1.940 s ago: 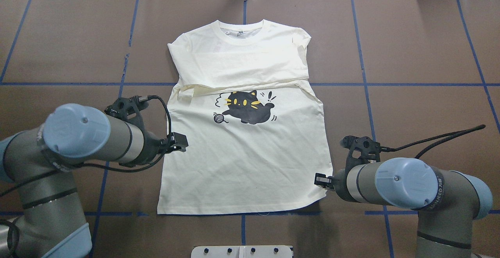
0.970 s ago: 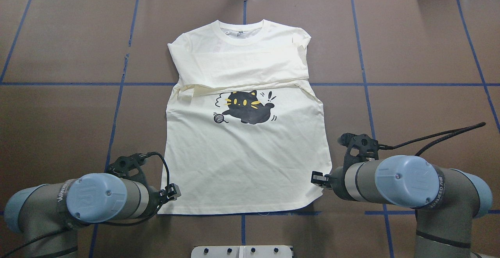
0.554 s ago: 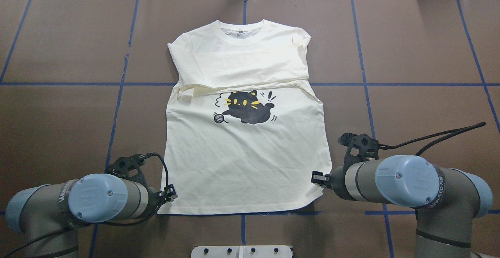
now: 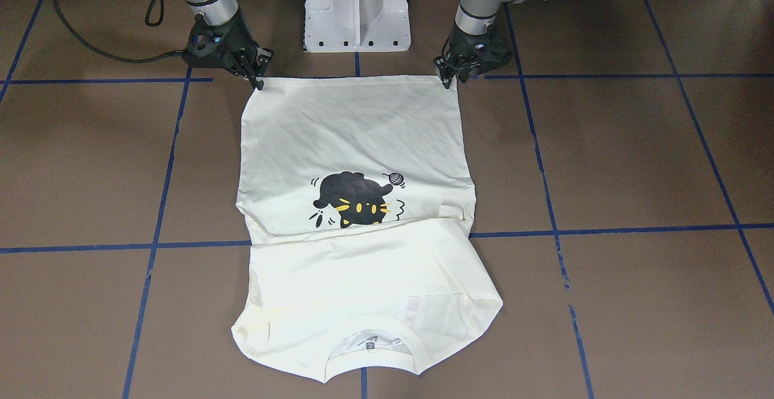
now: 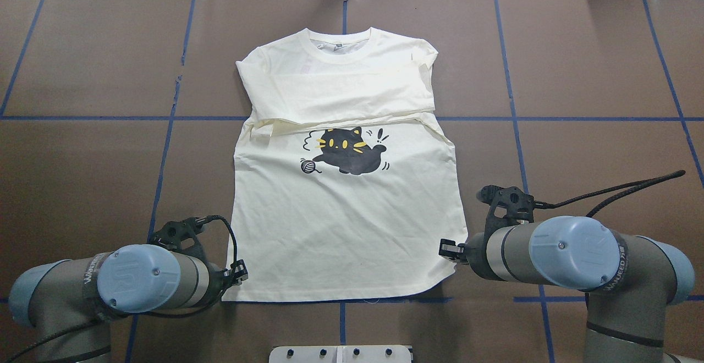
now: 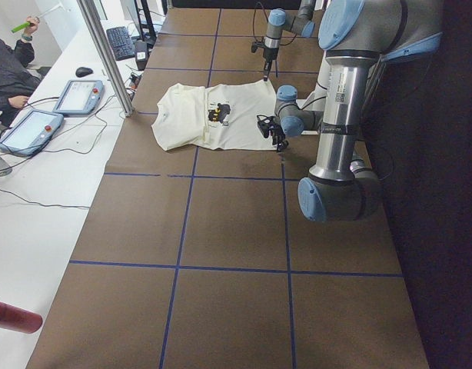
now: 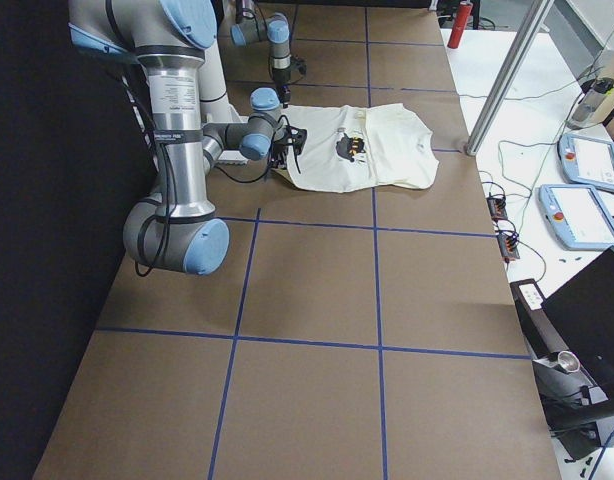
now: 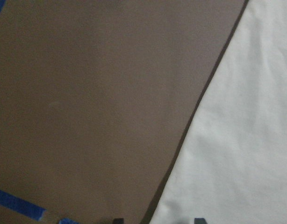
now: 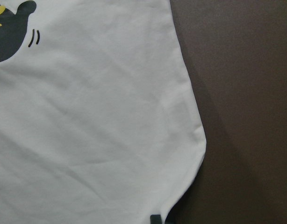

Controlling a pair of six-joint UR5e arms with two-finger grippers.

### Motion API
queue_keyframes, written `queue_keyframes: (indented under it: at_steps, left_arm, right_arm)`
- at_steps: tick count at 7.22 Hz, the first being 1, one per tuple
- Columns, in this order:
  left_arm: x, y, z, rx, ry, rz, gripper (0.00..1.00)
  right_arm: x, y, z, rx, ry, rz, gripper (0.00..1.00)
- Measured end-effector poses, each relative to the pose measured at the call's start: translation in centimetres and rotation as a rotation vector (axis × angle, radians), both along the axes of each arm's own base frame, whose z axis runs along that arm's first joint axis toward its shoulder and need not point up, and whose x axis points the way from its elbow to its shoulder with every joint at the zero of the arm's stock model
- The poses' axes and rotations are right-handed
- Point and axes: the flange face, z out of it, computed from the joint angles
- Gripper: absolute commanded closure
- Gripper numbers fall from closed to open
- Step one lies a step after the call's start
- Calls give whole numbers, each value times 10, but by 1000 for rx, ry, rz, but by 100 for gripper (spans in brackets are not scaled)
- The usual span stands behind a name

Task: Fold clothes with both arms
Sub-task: 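Grasp the hem corners with both grippers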

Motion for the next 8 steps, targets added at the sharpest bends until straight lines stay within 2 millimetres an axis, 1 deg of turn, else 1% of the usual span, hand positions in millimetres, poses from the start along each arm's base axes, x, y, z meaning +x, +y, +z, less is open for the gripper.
queue_keyframes:
  at_steps: [1, 2, 4, 5, 6, 7, 8]
  left_arm:
    - [2, 3, 1, -1, -6, 7, 52]
    - [4, 7, 2, -4, -18, 15, 56]
    - [8, 12, 0, -6, -29, 26, 77]
    - [9, 13, -1, -6, -29, 26, 84]
    - [9, 13, -1, -6, -28, 26, 88]
    - [9, 13, -2, -6, -27, 27, 99]
    - [9, 13, -4, -5, -24, 28, 100]
  right_arm:
    - [1, -1, 0, -3, 0, -1, 100]
    - [1, -2, 1, -5, 2, -2, 100]
    - [3, -4, 2, -7, 3, -3, 100]
    - [3, -4, 1, -7, 1, -3, 100]
    - [4, -5, 1, -7, 1, -1, 100]
    - [5, -7, 1, -7, 1, 0, 100]
    - [6, -8, 1, -10, 0, 0, 100]
